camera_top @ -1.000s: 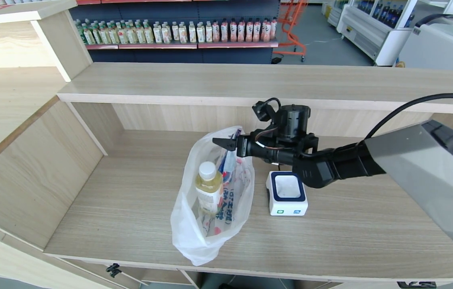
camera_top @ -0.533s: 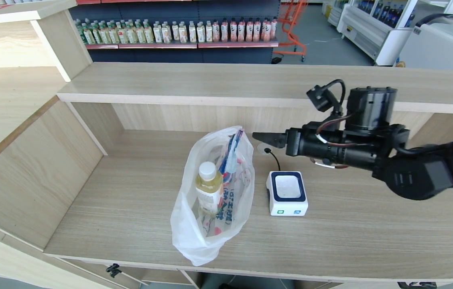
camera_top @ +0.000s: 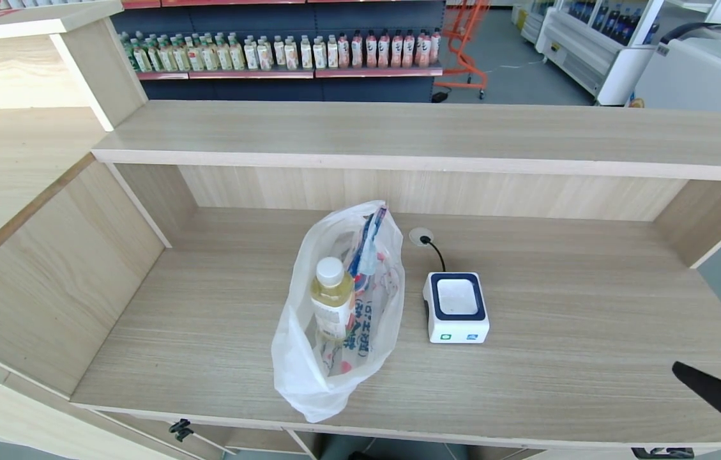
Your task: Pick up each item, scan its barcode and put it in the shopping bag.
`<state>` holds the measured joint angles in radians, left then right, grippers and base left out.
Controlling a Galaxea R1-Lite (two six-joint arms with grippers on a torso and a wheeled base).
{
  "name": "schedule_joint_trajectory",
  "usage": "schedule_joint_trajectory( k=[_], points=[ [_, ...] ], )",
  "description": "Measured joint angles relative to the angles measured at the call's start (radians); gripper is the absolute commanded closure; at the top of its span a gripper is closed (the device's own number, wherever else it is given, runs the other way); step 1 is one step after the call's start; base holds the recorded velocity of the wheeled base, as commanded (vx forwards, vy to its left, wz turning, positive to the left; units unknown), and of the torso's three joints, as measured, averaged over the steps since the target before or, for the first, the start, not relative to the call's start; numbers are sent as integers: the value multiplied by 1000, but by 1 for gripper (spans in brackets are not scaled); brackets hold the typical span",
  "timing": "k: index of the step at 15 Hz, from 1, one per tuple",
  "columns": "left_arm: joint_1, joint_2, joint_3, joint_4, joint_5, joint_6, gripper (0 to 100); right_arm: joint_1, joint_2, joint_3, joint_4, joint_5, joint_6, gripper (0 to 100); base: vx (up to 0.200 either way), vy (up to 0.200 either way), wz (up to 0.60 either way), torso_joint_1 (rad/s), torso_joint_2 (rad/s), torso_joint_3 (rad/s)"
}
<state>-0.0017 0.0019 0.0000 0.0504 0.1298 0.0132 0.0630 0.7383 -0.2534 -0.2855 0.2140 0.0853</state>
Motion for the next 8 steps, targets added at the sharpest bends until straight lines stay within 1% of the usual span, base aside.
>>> schedule_joint_trajectory(
  k=[2, 4, 5, 6, 7, 8],
  points=[
    [0, 0, 0, 0, 0, 0, 0, -39, -269, 110, 101, -66, -39, 0, 0, 0, 0, 0, 0, 0],
    [0, 0, 0, 0, 0, 0, 0, -51, -487, 182, 168, -127, -75, 0, 0, 0, 0, 0, 0, 0],
    [0, 0, 0, 0, 0, 0, 0, -54, -573, 209, 202, -193, -84, 0, 0, 0, 0, 0, 0, 0],
    [0, 0, 0, 0, 0, 0, 0, -56, -629, 227, 229, -282, -68, 0, 0, 0, 0, 0, 0, 0],
    [0, 0, 0, 0, 0, -1, 0, -58, -667, 239, 252, -307, -48, 0, 0, 0, 0, 0, 0, 0],
    [0, 0, 0, 0, 0, 0, 0, -59, -694, 246, 257, -309, -43, 0, 0, 0, 0, 0, 0, 0]
  ],
)
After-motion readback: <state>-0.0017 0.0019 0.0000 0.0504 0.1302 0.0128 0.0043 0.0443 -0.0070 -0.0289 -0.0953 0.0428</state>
